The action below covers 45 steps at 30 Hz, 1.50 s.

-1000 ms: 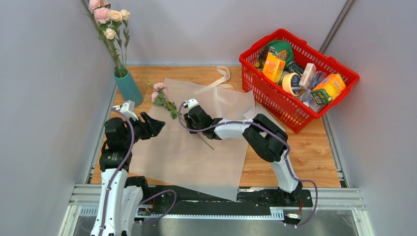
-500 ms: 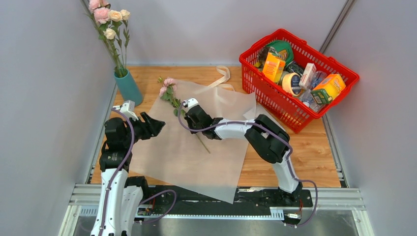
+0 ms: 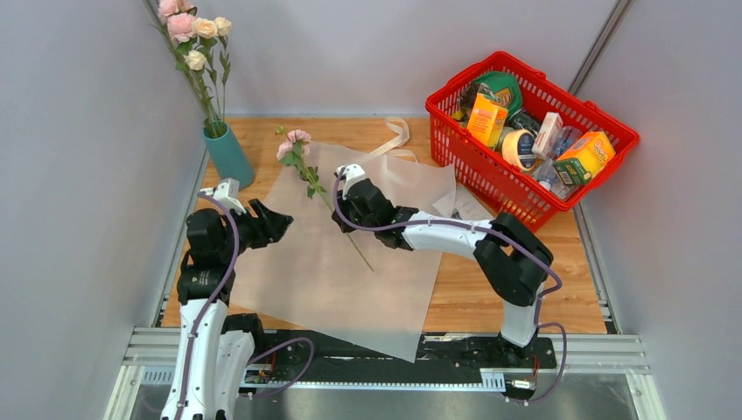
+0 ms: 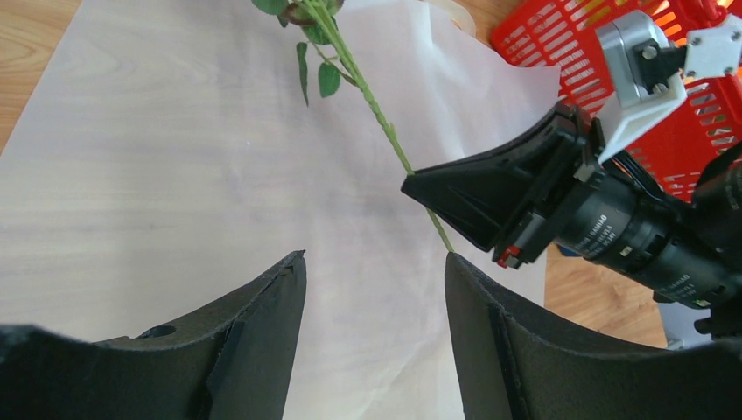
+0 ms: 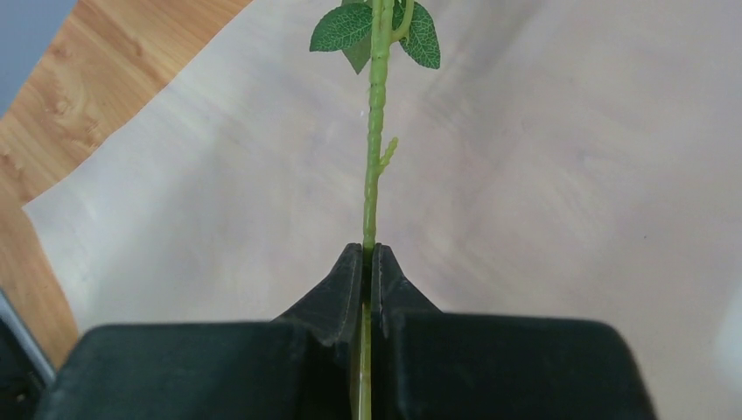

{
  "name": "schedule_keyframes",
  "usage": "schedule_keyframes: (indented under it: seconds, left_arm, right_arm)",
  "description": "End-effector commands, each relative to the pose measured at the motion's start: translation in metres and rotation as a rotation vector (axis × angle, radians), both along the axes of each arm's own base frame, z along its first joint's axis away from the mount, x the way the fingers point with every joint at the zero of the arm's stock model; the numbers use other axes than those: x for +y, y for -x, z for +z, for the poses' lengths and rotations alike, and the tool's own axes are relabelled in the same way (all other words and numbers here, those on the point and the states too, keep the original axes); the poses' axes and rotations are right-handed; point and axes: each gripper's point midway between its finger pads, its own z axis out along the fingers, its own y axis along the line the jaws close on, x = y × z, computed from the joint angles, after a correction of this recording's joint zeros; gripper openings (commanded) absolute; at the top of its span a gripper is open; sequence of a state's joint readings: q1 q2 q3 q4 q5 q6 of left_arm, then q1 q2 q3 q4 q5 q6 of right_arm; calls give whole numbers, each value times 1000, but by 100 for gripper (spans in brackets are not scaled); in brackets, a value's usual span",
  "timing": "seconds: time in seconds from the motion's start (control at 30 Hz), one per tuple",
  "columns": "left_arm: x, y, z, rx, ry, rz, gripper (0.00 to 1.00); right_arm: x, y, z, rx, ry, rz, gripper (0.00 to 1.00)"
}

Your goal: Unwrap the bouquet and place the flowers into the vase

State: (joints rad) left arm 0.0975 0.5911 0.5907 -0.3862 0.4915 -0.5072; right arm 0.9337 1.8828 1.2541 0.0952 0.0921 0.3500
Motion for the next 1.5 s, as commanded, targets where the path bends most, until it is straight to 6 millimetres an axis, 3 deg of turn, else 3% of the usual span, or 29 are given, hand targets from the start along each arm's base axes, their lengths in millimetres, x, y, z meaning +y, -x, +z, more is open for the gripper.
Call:
schedule_keyframes:
  seconds: [0.0,0.27,0.53,0.73,0.87,1.03,1.07,1.13,1.27,1.37,1.4,1.43,1.47]
  left_arm:
    - [-7,0,6,-12,25,-32,67]
    - [-34,-4,23,-73,254,-115,67]
    - [-52,-16,33,-85,327,-152,66]
    - [-77,-17,32,-83,349,-195,60]
    - [-86,-20,27,-72,360,-191,42]
    - [-87,-20,30,-80,370,-177,0]
    - [-86,-21,30,-84,368,-167,0]
    - [-86,-20,32,-99,360,-168,0]
    - [-76,-23,40,-180,270,-136,0]
    - [-63,-27,62,-263,191,-86,0]
    - [-59,-28,59,-267,146,-76,0]
    - [-53,-31,73,-302,125,-48,0]
    - [-49,-32,74,-313,78,-37,0]
  right_arm:
    - [5,17,45,-6,-174,32,0]
    - [1,56,77,-8,-353,107,0]
    - [0,90,115,-34,-504,181,0]
    - [1,108,122,-30,-543,223,0]
    - [1,116,119,-23,-539,242,0]
    - [-1,120,108,-11,-521,241,0]
    - [-2,120,106,-12,-517,240,2]
    - [-2,121,106,-14,-512,241,12]
    - [-8,117,107,-37,-487,217,49]
    - [-19,111,108,-64,-455,171,71]
    - [-24,110,108,-73,-446,157,84]
    - [-27,111,107,-77,-438,157,96]
    - [-34,106,108,-97,-429,117,100]
